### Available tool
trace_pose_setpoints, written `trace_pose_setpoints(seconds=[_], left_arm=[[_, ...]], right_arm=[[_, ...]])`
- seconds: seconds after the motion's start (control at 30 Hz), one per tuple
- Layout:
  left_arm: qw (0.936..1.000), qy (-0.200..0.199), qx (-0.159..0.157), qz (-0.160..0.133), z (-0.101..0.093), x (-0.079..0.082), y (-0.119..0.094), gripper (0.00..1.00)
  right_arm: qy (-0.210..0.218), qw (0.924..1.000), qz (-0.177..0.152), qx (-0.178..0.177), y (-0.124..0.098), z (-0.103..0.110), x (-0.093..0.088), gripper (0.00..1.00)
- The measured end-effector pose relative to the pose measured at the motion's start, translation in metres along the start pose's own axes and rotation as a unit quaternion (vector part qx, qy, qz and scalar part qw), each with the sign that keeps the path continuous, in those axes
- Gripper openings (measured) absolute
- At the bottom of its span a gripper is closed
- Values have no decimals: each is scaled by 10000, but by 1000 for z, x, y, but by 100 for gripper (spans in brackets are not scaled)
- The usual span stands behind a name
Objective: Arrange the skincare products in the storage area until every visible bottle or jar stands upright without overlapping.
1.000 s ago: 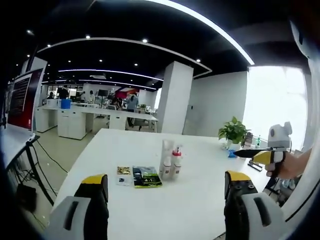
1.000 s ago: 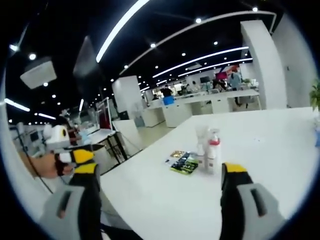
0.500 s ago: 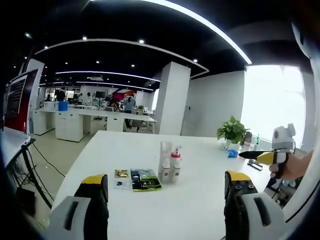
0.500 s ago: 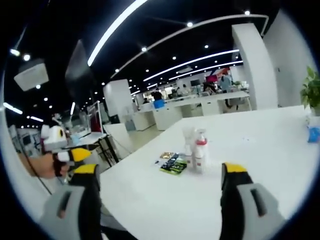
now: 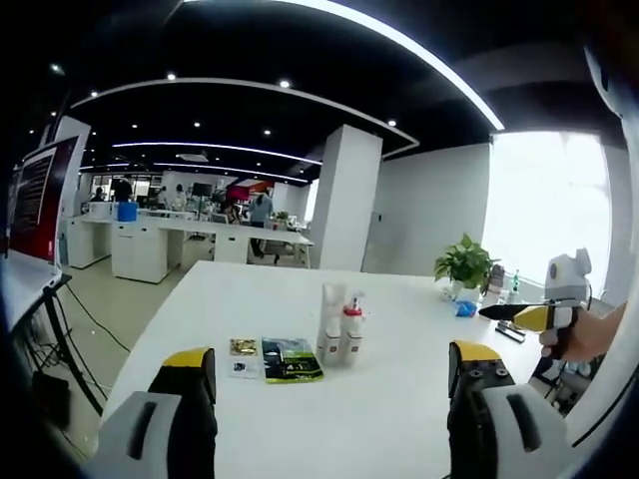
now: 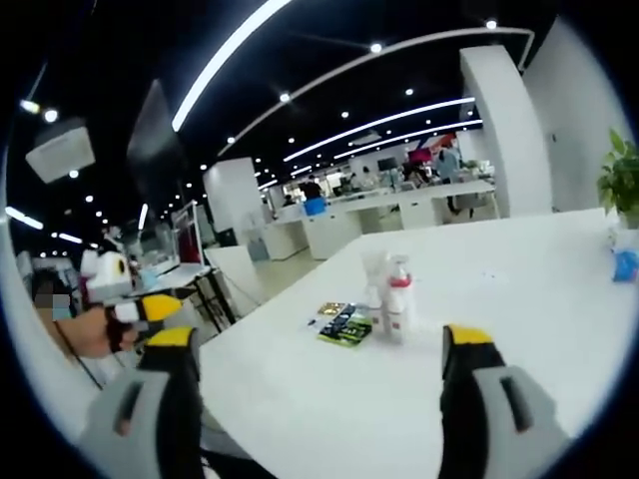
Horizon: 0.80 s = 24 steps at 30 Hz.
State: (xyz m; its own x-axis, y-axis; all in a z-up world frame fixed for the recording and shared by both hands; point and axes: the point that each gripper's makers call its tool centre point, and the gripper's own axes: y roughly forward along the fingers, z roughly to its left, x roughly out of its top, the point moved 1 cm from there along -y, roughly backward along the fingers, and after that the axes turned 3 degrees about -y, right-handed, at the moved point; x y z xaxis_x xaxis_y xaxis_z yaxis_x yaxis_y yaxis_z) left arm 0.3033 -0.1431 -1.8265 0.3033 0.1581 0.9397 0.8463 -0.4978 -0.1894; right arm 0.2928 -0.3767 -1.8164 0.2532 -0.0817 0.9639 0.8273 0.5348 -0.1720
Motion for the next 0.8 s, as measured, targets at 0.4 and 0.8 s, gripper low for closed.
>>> trace_pose_setpoints(seconds=[0.4,0.8], left_arm=[[10000,-16,-57,13,-2,-1,4,100],[9999,44,-158,47,-5,0,10,100]], right_arm=[[76,9999,37,-113,-6,-4,-6,99],[162,9996,2,-231,-9,-10,-6,99]])
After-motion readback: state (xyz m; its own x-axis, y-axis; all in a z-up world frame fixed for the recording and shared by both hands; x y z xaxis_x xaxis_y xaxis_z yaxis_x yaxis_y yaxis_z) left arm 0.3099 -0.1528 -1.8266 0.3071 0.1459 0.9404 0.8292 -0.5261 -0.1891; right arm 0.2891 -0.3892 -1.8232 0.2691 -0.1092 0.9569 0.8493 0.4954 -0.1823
